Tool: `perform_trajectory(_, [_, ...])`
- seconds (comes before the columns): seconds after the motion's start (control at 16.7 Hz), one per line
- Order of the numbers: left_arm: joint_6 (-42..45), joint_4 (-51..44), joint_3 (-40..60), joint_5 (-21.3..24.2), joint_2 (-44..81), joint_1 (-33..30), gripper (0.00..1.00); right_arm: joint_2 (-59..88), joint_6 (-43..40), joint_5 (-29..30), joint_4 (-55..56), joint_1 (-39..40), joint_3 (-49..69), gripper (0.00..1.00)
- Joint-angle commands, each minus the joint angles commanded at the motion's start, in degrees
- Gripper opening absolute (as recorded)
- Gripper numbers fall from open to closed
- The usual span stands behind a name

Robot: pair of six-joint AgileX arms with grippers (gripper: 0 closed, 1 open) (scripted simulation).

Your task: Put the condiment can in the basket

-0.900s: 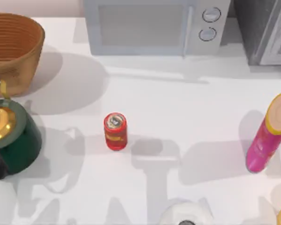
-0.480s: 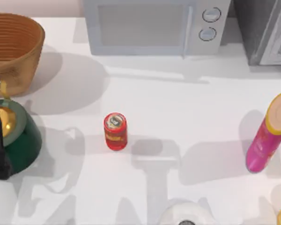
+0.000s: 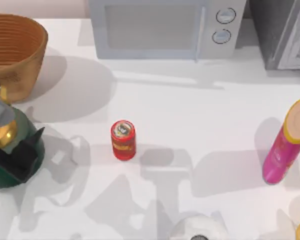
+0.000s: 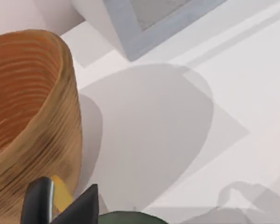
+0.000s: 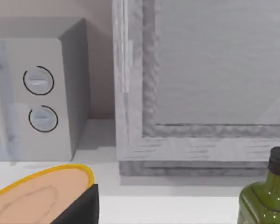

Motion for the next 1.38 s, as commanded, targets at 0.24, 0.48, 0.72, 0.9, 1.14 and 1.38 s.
perform_trajectory(0.24, [13.1,-4.5,11.6,8.6,22.6,-2.1,1.0,0.0,0.0,0.0,0.0,0.0,0.0,1.0])
perform_trajectory(0.48, [25.0,-8.3,21.8,17.3,42.8,-4.8,1.0,0.0,0.0,0.0,0.0,0.0,0.0,1.0])
perform_trajectory(0.72, [33.6,-11.0,28.6,24.9,57.0,-6.4,1.0,0.0,0.0,0.0,0.0,0.0,0.0,1.0])
perform_trajectory(0.9, [36.8,-11.8,30.8,28.0,61.8,-6.3,1.0,0.0,0.0,0.0,0.0,0.0,0.0,1.0])
perform_trajectory(1.14, [37.0,-11.9,31.0,28.3,62.2,-6.3,1.0,0.0,0.0,0.0,0.0,0.0,0.0,1.0])
perform_trajectory(1.38, [35.4,-9.8,30.7,27.9,62.8,-7.5,1.0,0.0,0.0,0.0,0.0,0.0,0.0,1.0])
